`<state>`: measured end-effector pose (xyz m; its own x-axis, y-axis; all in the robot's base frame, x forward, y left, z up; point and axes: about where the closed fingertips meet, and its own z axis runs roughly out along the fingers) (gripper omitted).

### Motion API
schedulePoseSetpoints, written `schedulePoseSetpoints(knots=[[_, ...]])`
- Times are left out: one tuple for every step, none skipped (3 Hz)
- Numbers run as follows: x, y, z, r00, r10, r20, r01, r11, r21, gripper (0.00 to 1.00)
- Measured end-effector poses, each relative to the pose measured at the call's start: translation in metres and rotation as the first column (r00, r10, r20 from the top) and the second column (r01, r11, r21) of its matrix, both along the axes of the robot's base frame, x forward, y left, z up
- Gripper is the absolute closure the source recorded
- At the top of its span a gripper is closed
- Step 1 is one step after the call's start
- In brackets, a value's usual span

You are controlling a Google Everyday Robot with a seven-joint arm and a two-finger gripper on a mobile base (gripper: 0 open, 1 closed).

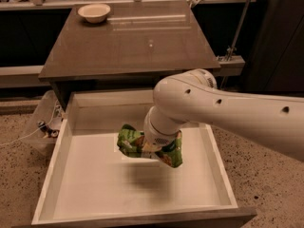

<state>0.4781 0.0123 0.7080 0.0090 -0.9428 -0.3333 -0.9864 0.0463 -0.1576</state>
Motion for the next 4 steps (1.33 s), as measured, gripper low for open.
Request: schedulePoseSetpoints(knots=[[-0.001,-0.003,0.054,0.9944,0.015,0.105,-0.015,1.000,0.002,1.00],[0.001,-0.007,0.055,0.9939,0.002,0.110,-0.004,1.000,0.012,1.00],[0.021,-0.033,0.069,0.9880,-0.053,0.145,0.053,0.999,0.005,1.00],[0.049,-0.073,0.100,0.9638,-0.147,0.222,0.126,0.986,0.107,1.00]])
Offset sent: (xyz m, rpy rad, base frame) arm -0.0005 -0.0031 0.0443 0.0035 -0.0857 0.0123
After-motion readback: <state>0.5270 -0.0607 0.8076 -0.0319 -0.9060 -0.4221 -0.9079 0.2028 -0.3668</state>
